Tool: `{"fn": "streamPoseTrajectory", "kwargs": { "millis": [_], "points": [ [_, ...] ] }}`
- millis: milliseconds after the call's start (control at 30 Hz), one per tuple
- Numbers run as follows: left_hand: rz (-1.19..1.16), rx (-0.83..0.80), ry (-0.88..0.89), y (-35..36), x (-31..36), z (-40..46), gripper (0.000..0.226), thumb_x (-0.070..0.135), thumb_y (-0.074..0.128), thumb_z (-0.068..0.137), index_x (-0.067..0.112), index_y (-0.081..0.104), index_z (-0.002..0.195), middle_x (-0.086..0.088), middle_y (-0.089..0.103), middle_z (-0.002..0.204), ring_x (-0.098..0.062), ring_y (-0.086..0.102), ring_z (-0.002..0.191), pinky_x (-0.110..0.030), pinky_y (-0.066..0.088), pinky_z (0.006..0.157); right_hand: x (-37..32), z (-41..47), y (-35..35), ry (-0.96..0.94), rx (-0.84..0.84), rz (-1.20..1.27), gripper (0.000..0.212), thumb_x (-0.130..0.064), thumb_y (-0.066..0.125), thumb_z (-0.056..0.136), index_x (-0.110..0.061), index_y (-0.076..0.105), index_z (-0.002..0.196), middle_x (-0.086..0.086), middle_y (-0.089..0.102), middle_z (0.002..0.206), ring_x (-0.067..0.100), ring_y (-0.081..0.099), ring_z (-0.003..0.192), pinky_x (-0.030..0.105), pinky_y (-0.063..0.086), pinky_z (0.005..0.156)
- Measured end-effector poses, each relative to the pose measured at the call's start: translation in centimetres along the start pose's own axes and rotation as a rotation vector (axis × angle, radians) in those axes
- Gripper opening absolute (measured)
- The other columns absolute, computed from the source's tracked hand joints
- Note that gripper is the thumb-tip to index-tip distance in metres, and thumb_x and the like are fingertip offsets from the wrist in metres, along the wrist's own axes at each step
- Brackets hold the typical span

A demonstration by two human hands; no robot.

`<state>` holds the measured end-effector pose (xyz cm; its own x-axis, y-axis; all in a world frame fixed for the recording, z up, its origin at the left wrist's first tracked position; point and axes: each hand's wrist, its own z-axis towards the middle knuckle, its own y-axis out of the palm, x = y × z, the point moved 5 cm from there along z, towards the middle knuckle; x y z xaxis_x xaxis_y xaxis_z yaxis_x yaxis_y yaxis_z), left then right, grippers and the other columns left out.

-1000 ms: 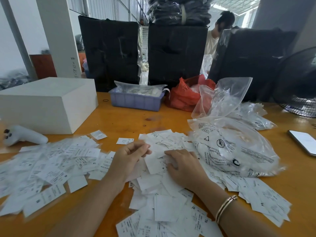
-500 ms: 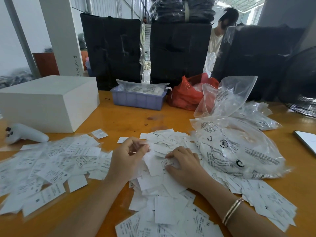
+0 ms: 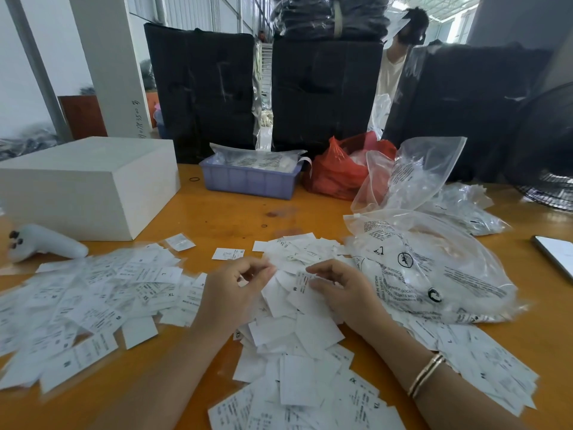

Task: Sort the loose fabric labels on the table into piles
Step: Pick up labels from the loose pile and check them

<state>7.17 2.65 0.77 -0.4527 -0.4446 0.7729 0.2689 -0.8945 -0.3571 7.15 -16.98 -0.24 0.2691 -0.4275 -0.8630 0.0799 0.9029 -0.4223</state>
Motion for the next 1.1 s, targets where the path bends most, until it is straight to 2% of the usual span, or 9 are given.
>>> {"fn": "streamPoseTrajectory", "kwargs": {
  "millis": [133,300,400,500,600,700,833,967,1100],
  "points": [
    [0.056,-0.043,0.031,0.2,0.1,-0.2,0.014,0.025,0.073,0.079,0.037,0.068,0.073,0.030,0.063,0.066,0.007,0.056,0.079,-0.004,0.043,0.064,-0.4,-0.1,-0.8,-0.080,0.130,0.084,0.032,-0.009,0.065,0.087,-0.041,0.066,0.088,-0.025,0.070,0.080,-0.008,0.063,0.080,0.005,0.044,0.068],
    [0.160,-0.120,0.143,0.4,0.6,-0.2,0.003,0.026,0.076,0.075,0.024,0.076,0.078,0.033,0.057,0.066,-0.001,0.056,0.078,-0.010,0.041,0.063,-1.2,-0.5,-1.6,-0.181,0.248,0.253,0.040,-0.003,0.064,0.085,-0.041,0.072,0.078,-0.015,0.072,0.083,0.001,0.064,0.081,0.011,0.049,0.071],
    [0.215,-0.128,0.180,0.5,0.8,-0.2,0.011,0.030,0.075,0.076,0.021,0.077,0.082,0.032,0.055,0.070,-0.001,0.053,0.073,-0.013,0.038,0.063,-2.1,-0.9,-1.3,-0.252,0.264,0.189,0.039,-0.003,0.064,0.086,-0.042,0.069,0.084,-0.020,0.070,0.085,-0.002,0.063,0.084,0.009,0.047,0.072],
    [0.224,-0.149,0.242,0.5,1.2,-0.3,0.012,0.028,0.075,0.076,0.018,0.077,0.080,0.017,0.065,0.073,-0.004,0.054,0.074,-0.022,0.043,0.065,-2.6,-1.1,-0.9,-0.305,0.242,0.072,0.038,-0.003,0.064,0.086,-0.041,0.065,0.088,-0.028,0.068,0.084,-0.007,0.062,0.088,0.007,0.046,0.074],
    [0.248,-0.159,0.264,0.6,1.3,-0.3,0.014,0.030,0.074,0.076,0.017,0.077,0.081,0.008,0.070,0.076,-0.008,0.055,0.075,-0.027,0.046,0.067,-2.9,-1.2,-0.7,-0.337,0.243,0.010,0.036,-0.001,0.065,0.085,-0.036,0.066,0.089,-0.025,0.066,0.083,-0.008,0.061,0.088,0.006,0.045,0.074],
    [0.257,-0.169,0.282,0.6,1.7,-0.4,0.022,0.037,0.069,0.076,0.017,0.077,0.080,0.007,0.071,0.075,-0.010,0.057,0.073,-0.032,0.049,0.066,-3.1,-1.4,-0.5,-0.375,0.231,-0.044,0.031,0.000,0.066,0.084,-0.030,0.069,0.091,-0.025,0.063,0.082,-0.005,0.059,0.086,0.008,0.045,0.073],
    [0.266,-0.186,0.302,0.7,2.0,-0.4,0.032,0.044,0.059,0.076,0.017,0.076,0.077,0.008,0.069,0.071,-0.012,0.056,0.070,-0.036,0.049,0.063,-3.2,-1.4,0.0,-0.413,0.186,-0.094,0.026,-0.005,0.067,0.083,-0.030,0.070,0.092,-0.021,0.060,0.071,0.004,0.058,0.079,0.026,0.048,0.074],
    [0.248,-0.188,0.303,0.7,1.8,-0.4,0.032,0.045,0.058,0.077,0.019,0.076,0.079,0.009,0.070,0.073,-0.011,0.057,0.073,-0.037,0.049,0.064,-3.6,-1.6,0.5,-0.515,0.164,-0.187,0.017,-0.013,0.063,0.082,-0.016,0.075,0.093,-0.032,0.052,0.071,0.004,0.054,0.075,0.037,0.048,0.072],
    [0.224,-0.198,0.287,0.7,1.5,-0.4,0.032,0.045,0.059,0.078,0.019,0.076,0.080,0.011,0.070,0.075,-0.009,0.057,0.073,-0.032,0.048,0.065,-3.4,-1.5,-0.3,-0.474,0.241,-0.115,0.022,-0.008,0.062,0.084,-0.025,0.071,0.094,-0.025,0.059,0.078,0.003,0.057,0.079,0.027,0.049,0.074]
  ]
}}
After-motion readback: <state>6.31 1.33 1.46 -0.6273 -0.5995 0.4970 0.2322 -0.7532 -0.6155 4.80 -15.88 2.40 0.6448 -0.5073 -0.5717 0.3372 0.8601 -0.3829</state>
